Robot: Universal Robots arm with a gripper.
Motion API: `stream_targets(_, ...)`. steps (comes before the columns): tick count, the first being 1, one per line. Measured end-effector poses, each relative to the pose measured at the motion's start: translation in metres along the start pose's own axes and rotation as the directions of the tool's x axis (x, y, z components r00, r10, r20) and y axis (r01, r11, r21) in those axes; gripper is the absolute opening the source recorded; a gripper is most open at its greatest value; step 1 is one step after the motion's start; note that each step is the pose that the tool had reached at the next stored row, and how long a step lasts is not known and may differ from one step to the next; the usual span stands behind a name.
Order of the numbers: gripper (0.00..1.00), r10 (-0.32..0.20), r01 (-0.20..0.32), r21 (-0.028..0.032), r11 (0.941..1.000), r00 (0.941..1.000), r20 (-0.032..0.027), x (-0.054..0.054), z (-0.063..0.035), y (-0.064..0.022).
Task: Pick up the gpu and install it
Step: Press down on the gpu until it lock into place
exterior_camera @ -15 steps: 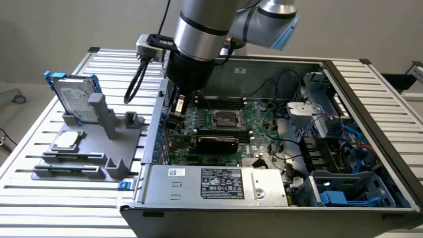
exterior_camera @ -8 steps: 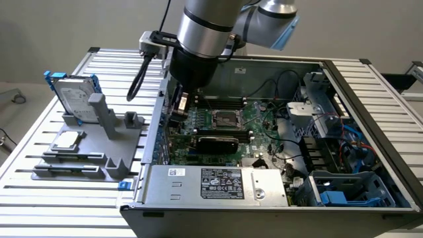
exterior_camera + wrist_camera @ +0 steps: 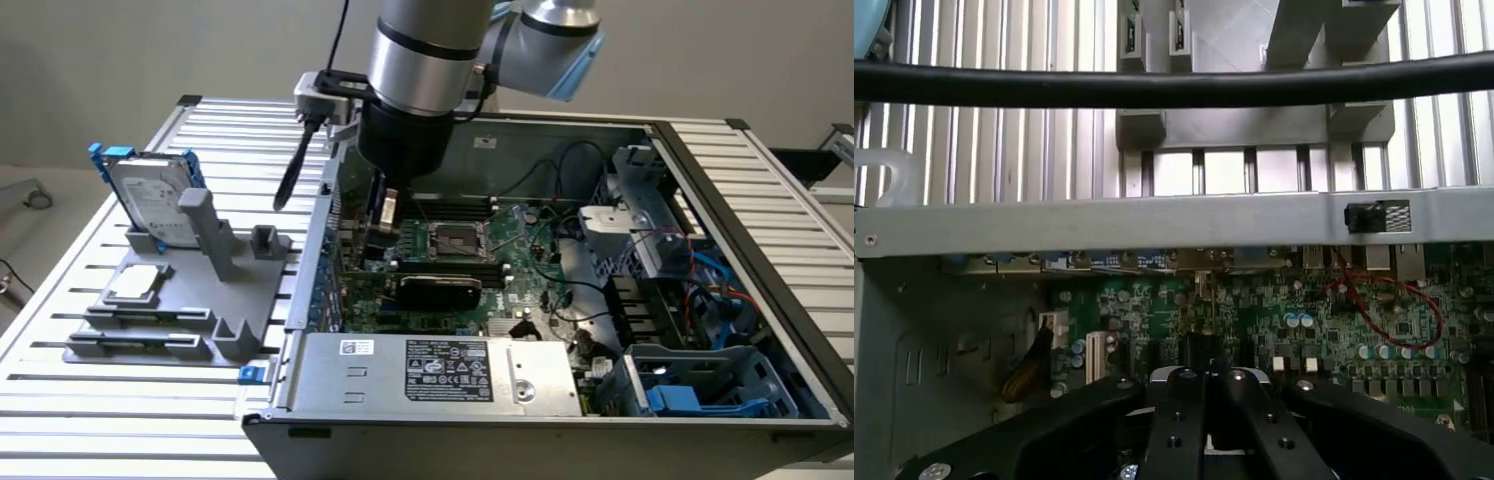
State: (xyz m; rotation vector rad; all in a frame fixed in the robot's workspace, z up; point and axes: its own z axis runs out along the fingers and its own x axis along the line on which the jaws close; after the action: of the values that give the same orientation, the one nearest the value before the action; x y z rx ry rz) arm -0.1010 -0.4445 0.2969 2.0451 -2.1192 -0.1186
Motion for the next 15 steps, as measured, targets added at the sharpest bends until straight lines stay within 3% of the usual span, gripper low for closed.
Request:
stream_targets(6,0.11,0.008,-0.008,0.1066,0.9943,1.0,0.0049,0.0,-0.0011,-0.0057)
stream_targets(11,0.11,0.012,-0.013,0.1758,0.9843,0.9999,0.0085,0.0,-0.002,-0.0103)
stream_targets(12,0.11,0.012,-0.013,0.1874,0.9822,0.9999,0.0089,0.0,-0.0022,-0.0109)
stream_targets(13,0.11,0.012,-0.013,0.1948,0.9807,0.9999,0.0093,0.0,-0.0024,-0.0118)
stream_targets(15,0.11,0.009,-0.011,0.1962,0.9805,0.9999,0.009,0.0,-0.003,-0.012)
